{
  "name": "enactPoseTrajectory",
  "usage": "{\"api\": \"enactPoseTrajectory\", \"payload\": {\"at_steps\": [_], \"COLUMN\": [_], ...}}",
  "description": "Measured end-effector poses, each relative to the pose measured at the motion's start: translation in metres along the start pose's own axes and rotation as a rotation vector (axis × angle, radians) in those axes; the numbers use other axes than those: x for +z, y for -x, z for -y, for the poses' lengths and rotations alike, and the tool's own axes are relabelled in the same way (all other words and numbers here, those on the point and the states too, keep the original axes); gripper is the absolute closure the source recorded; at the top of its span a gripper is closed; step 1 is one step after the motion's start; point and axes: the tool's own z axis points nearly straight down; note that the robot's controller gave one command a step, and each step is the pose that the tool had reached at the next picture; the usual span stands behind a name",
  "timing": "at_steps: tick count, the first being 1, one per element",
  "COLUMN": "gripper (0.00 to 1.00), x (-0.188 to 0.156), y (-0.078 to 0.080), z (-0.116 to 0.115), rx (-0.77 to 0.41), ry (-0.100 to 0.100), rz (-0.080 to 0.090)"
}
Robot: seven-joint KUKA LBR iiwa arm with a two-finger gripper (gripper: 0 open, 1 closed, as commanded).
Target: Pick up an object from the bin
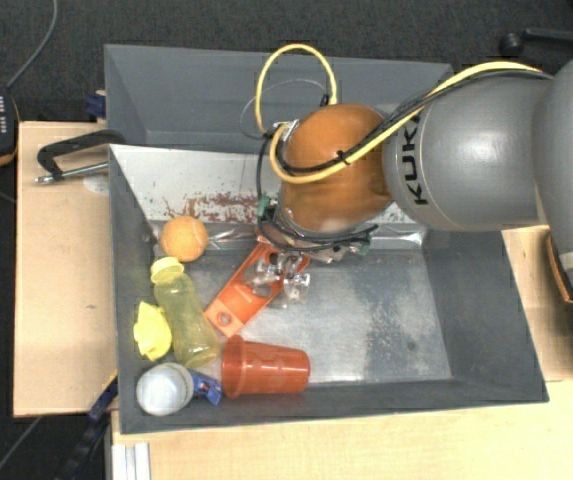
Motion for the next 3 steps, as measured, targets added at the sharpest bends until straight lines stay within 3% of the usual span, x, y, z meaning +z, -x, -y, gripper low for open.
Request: {"api": "enactPoseTrajectory", "payload": {"at_steps": [2, 3], "gripper": [1.00, 1.00], "x": [-0.005, -0.006], "y": [0.001, -0.023], "z": [0.004, 0.000], "rx": [-0.004, 0.029], "ry": [-0.002, -0.005], "rz": [0.005, 0.005]}}
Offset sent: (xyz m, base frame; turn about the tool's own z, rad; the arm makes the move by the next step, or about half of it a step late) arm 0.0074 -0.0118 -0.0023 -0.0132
